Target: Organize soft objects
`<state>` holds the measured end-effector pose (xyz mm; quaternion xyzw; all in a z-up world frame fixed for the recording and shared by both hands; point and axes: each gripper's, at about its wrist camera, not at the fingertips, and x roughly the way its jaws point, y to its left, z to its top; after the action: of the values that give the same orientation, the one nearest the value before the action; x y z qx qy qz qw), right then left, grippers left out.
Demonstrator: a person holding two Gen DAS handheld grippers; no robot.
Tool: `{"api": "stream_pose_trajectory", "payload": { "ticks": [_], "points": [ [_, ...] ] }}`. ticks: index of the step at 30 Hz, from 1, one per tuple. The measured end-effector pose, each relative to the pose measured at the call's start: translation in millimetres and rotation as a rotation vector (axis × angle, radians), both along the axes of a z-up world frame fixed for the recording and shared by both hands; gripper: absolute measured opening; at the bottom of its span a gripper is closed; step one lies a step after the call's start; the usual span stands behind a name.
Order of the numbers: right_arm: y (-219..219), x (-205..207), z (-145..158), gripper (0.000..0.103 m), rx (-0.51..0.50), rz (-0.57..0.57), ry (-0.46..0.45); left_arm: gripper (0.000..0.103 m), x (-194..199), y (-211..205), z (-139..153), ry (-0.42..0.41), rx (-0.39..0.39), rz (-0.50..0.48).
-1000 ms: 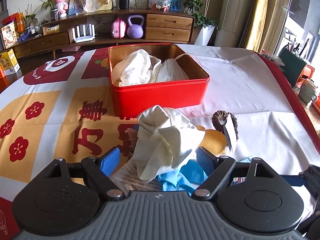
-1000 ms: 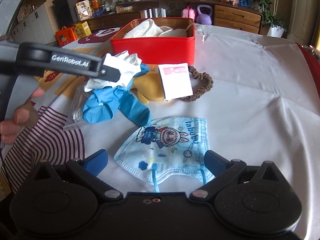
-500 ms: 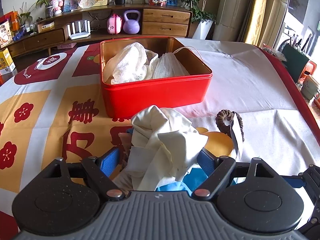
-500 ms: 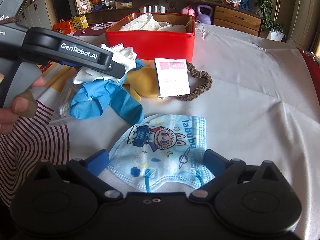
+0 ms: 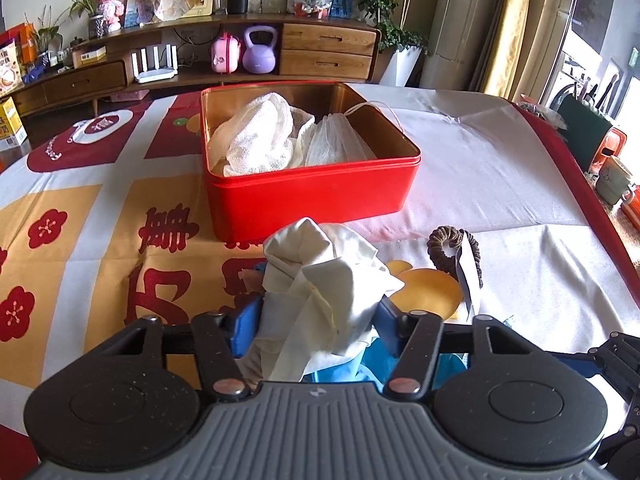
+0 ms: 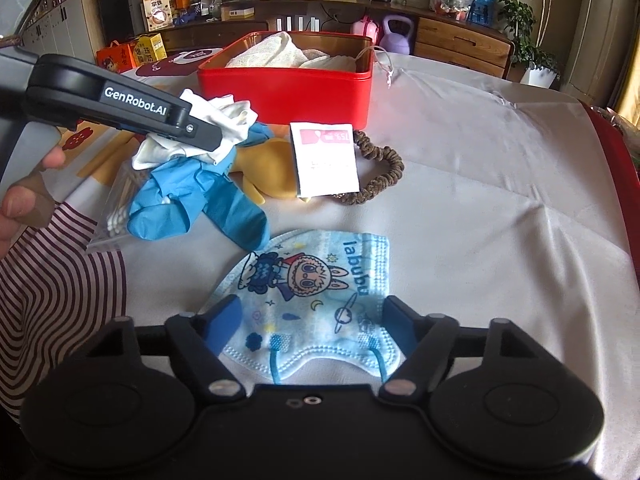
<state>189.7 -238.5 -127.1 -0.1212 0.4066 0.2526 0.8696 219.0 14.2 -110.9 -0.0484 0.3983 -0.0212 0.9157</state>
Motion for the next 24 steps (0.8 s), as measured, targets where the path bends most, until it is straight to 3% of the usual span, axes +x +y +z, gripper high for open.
{"api": "stream_pose_trajectory", "payload": {
  "ticks": [2,7,9,13,24],
  "points": [
    [-0.6,-1.3,1.1,0.059,0.002,0.008,-0.005,0.051,-1.2,0.3,2.3,-0.006,0.001,0.001],
    [1.7,-5.3,4.2,0.021,0.002,0.032,-0.011,0.035,-3.2,1.9,7.7,-0.016,0.006,0.007],
    [2.4,-5.5,5.8,0.013,0.001,0.033,-0.007,0.034,-4.5,2.0,10.3,-0.025,0.008,0.005],
    [0.2,-6.1,9.0,0.007,0.004,0.024,-0.012,0.029,-7.4,3.7,16.9,-0.044,0.010,-0.005],
    [-15.7,-12.4,36.4,0.006,0.074,-0.013,-0.028,0.010,-12.8,7.0,32.1,-0.056,0.024,-0.016]
  ]
}}
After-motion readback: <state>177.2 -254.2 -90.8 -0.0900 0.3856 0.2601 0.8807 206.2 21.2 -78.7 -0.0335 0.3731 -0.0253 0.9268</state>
